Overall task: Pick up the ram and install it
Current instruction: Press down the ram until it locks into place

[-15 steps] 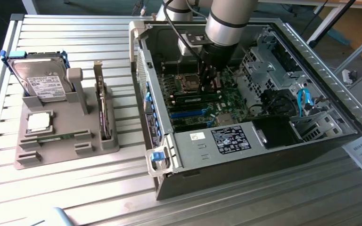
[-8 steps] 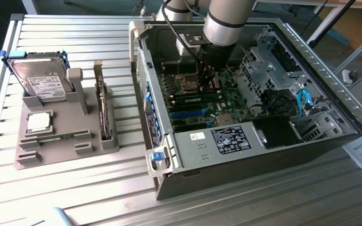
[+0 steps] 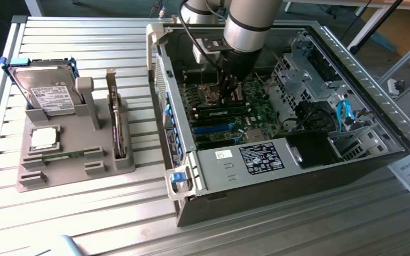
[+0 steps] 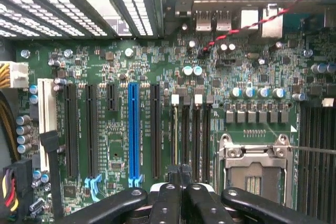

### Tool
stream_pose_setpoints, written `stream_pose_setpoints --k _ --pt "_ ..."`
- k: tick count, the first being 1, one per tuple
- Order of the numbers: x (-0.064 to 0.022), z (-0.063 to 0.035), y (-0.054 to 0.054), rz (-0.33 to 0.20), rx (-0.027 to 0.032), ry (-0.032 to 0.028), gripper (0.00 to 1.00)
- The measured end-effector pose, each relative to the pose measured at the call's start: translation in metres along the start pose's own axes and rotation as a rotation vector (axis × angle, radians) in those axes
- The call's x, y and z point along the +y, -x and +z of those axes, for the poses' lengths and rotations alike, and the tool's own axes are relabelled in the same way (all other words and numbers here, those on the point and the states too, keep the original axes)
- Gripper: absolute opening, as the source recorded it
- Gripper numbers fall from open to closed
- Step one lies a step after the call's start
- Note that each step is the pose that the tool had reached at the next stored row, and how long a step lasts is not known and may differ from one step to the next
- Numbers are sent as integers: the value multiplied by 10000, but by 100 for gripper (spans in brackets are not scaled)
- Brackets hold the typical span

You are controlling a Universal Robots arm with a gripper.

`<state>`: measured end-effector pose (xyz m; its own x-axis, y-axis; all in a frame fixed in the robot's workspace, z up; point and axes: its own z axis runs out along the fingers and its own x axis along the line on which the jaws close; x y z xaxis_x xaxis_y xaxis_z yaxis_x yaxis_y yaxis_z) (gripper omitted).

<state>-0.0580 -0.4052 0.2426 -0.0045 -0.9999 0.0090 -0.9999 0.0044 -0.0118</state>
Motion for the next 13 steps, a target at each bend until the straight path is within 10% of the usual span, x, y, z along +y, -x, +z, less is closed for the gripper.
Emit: stream_pose_setpoints --k 13 --pt "359 -4 -2 0 0 0 11"
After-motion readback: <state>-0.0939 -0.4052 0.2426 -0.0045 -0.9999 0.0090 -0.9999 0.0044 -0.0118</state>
